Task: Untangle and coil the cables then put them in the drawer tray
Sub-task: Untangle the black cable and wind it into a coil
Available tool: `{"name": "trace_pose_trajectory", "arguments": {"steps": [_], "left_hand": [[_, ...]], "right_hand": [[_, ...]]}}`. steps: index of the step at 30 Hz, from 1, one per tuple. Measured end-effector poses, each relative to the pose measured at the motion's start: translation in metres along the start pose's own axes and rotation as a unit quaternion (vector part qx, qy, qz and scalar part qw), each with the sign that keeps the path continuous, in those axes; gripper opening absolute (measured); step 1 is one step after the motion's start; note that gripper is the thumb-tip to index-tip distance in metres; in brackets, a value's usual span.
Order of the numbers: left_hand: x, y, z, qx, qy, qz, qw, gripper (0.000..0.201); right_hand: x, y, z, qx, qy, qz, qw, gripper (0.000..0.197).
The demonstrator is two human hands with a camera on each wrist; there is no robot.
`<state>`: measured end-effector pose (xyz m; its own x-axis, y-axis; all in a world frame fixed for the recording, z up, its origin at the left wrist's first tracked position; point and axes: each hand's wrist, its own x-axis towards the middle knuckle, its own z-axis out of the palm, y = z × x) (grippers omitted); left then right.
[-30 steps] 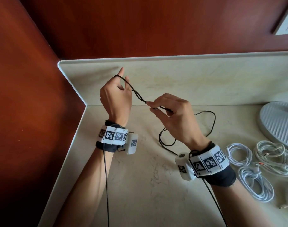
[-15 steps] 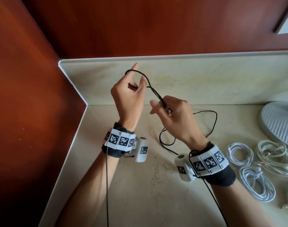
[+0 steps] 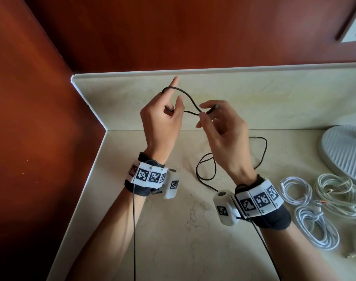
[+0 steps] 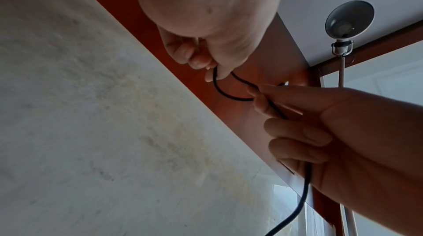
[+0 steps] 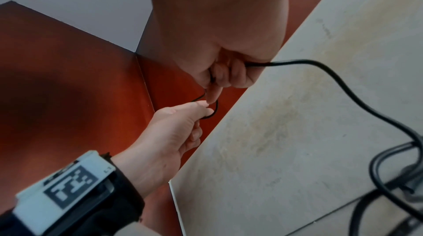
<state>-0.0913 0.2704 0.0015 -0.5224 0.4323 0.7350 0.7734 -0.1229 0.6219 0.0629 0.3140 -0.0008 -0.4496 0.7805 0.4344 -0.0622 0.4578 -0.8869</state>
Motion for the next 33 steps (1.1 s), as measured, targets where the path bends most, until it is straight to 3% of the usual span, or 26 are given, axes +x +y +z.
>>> {"name": "trace_pose_trajectory", "arguments": {"steps": [7, 13, 22, 25, 28, 33], "left_hand": [[0.003, -0.001, -0.005, 0.015, -0.027, 0.004, 1.0, 0.04], [0.005, -0.002, -0.006, 0.005, -0.029, -0.012, 0.999, 0.041], [0.008, 0.003, -0.009, -0.006, -0.038, -0.03, 0.999, 0.043], [0.008, 0.004, -0.01, -0.013, -0.037, -0.027, 0.999, 0.043], [0.005, 0.006, -0.009, -0.02, -0.04, -0.024, 0.999, 0.043], [-0.001, 0.018, -0.005, -0.035, -0.038, 0.011, 0.999, 0.042]], "right_hand": [[0.001, 0.002, -0.001, 0.002, -0.009, -0.055, 0.998, 0.027], [0.001, -0.002, -0.001, -0.028, -0.119, -0.1, 0.987, 0.032], [0.001, -0.006, -0.008, -0.049, -0.183, -0.064, 0.98, 0.044], [0.004, -0.006, -0.007, -0.061, -0.168, -0.067, 0.982, 0.036], [0.003, -0.008, -0.006, 0.006, -0.126, -0.028, 0.992, 0.017], [0.004, -0.012, -0.003, 0.022, 0.014, 0.01, 1.0, 0.025]]}}
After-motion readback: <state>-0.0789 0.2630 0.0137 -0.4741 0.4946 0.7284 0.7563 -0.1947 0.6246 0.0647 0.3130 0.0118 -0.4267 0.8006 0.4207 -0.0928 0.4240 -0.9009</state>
